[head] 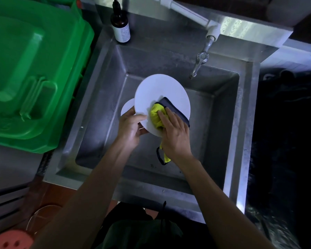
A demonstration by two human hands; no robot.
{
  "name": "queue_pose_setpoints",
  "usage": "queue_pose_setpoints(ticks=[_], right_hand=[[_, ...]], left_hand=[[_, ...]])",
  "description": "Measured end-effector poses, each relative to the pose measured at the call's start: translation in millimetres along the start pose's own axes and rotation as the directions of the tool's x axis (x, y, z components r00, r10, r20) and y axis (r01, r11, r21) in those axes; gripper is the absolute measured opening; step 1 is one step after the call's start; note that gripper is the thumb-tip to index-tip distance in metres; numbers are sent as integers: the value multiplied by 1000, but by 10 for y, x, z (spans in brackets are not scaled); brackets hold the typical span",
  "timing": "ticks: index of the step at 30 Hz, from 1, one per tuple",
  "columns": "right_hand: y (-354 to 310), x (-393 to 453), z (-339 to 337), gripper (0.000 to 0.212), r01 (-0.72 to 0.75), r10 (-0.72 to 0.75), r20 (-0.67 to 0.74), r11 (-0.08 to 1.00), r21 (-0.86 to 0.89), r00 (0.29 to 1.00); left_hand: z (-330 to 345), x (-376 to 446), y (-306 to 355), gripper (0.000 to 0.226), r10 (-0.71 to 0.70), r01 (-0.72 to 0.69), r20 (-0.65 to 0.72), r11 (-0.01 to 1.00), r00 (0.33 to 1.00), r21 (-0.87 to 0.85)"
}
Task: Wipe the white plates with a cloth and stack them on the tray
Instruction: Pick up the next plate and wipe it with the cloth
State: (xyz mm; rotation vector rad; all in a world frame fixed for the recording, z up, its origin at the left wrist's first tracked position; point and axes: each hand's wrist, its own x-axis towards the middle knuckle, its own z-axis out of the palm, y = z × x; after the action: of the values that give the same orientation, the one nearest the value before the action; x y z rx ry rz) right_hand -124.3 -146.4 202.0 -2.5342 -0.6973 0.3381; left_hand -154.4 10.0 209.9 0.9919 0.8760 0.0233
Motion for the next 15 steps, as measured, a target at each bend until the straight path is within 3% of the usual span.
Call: queue_pose_setpoints(ticks=[6,15], right_hand=[[-304,-148,121,63,23,-22,-17,999,47,1000],[-333,-375,84,73,130,-130,-1,991,19,992]], left_hand=[[-95,28,49,15,-28,27,-22,1000,999,-9],[-239,47,58,20,-34,33,-24,998,999,-58]])
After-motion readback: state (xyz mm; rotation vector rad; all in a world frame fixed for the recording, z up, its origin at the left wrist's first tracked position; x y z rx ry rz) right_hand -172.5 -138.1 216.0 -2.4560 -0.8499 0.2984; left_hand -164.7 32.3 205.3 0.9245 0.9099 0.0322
